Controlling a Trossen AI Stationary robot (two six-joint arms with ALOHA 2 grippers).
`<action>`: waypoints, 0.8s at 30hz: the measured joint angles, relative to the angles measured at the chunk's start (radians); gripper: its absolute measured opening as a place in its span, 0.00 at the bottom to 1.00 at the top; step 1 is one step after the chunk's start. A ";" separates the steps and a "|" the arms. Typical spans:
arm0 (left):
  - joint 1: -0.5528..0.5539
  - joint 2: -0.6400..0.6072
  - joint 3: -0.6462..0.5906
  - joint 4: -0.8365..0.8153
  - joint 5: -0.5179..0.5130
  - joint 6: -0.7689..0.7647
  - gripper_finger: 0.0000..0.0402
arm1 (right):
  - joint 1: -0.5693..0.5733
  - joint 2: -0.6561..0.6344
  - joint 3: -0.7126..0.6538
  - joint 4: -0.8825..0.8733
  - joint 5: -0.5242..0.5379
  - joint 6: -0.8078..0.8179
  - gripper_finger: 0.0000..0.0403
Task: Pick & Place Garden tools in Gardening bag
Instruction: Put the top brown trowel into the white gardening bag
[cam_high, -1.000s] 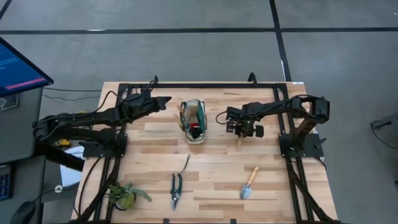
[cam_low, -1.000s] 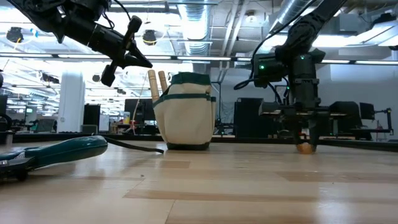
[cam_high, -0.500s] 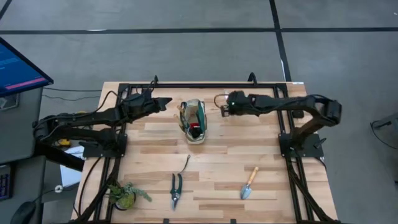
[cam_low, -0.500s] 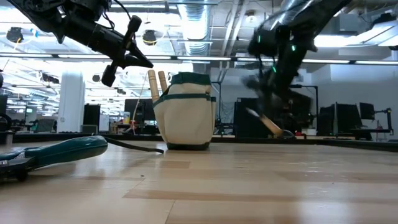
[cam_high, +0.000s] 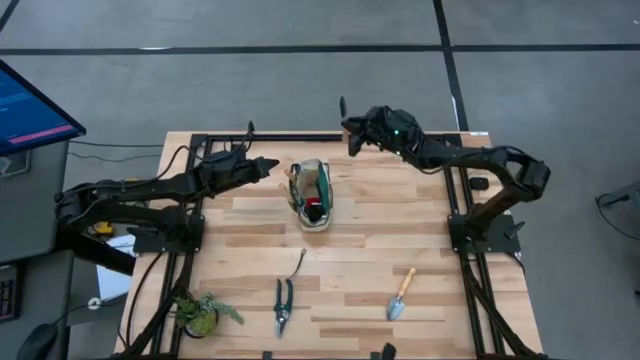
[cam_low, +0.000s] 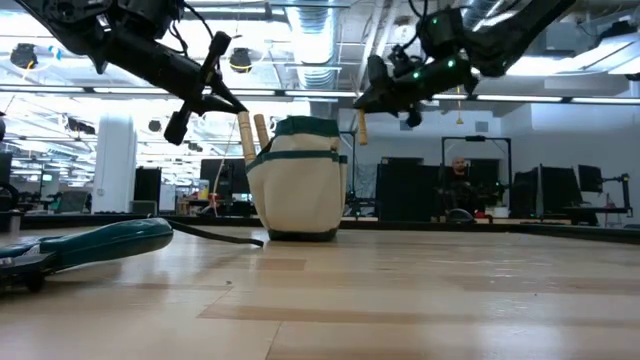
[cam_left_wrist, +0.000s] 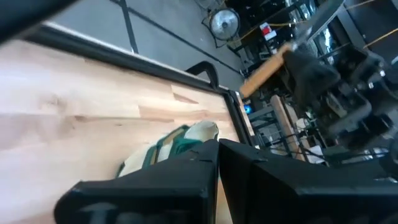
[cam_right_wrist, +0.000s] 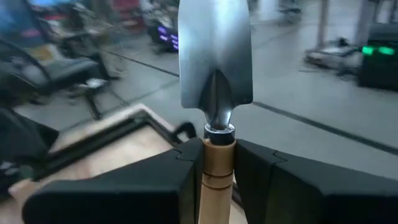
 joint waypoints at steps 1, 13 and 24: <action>0.000 0.006 0.000 -0.001 0.008 -0.015 0.00 | -0.006 0.021 0.000 0.038 -0.034 0.000 0.14; -0.034 0.096 0.000 0.001 0.021 -0.151 0.00 | 0.085 0.159 -0.001 0.208 -0.174 -0.020 0.14; -0.041 0.168 0.000 0.009 0.018 -0.224 0.00 | 0.097 0.084 -0.136 0.263 -0.206 -0.034 0.14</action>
